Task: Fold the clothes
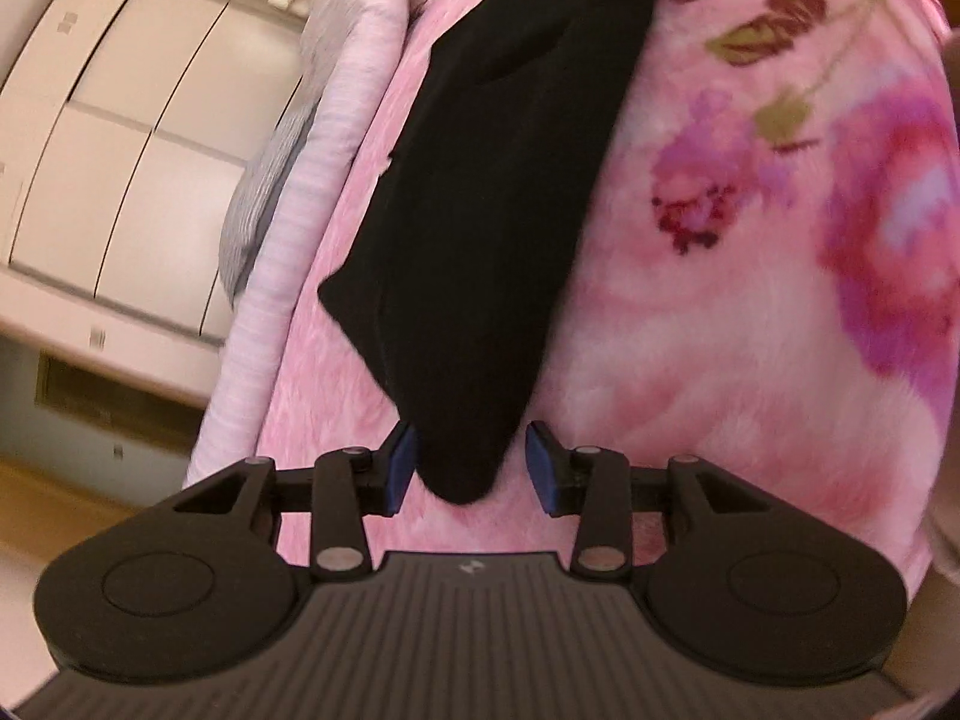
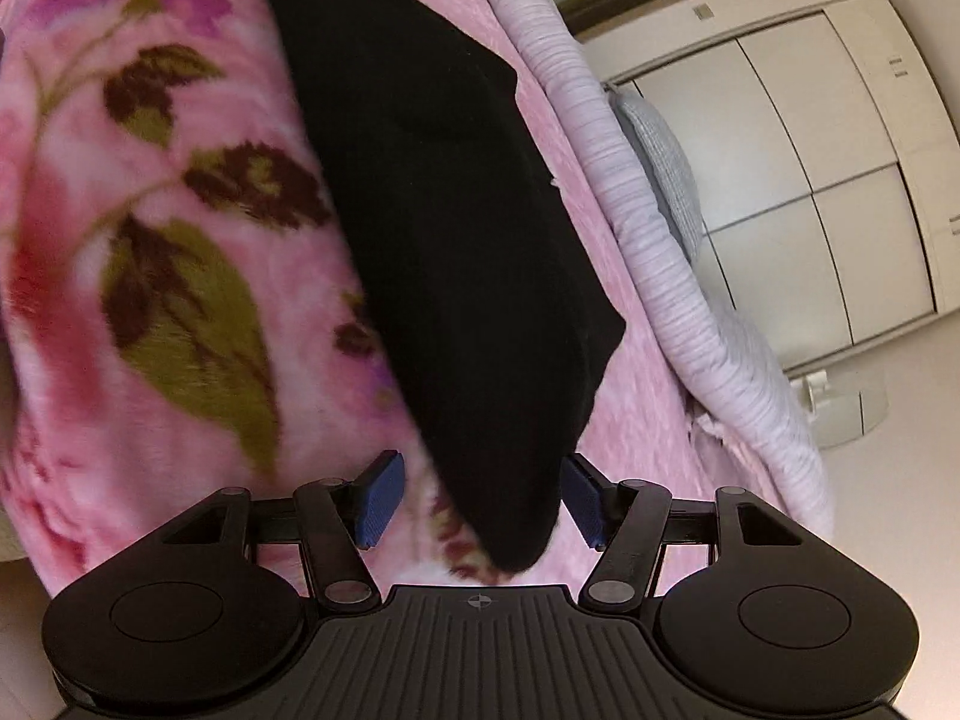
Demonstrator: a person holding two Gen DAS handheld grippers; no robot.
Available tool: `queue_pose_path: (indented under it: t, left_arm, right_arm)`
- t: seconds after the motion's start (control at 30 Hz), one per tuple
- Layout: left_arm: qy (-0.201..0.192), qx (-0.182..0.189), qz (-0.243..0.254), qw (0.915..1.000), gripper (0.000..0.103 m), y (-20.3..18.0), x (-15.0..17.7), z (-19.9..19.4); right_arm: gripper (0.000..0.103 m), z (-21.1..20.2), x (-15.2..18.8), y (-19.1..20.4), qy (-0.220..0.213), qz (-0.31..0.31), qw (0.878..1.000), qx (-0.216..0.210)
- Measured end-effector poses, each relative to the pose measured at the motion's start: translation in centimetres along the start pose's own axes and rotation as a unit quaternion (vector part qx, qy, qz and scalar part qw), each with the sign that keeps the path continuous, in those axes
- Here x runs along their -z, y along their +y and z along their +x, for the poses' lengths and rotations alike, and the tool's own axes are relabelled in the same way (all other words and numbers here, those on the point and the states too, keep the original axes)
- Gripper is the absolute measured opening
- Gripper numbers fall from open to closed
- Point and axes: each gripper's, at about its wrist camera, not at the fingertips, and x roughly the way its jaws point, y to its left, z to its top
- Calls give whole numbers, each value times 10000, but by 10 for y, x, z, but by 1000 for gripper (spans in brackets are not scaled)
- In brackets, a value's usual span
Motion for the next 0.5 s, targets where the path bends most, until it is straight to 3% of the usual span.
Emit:
queue_pose_path:
  t: [0.23,0.27,0.3,0.37,0.5]
  left_arm:
    - [-388,-80,647,9971,35,0,-2,27]
    - [-421,-64,707,9966,30,2,-3,30]
    - [-452,-24,754,9961,18,4,-2,33]
    - [-471,107,832,9954,14,8,-1,38]
    - [-538,284,625,9962,10,16,3,37]
  right_arm:
    - [60,26,3,-20,-120,118,9998,-113]
    - [58,28,3,-21,-133,74,9998,-107]
    - [52,29,2,-19,-141,-62,9998,-130]
    - [13,31,0,-14,-148,-333,9992,-171]
    - [9,31,2,-10,-125,-431,9988,-208]
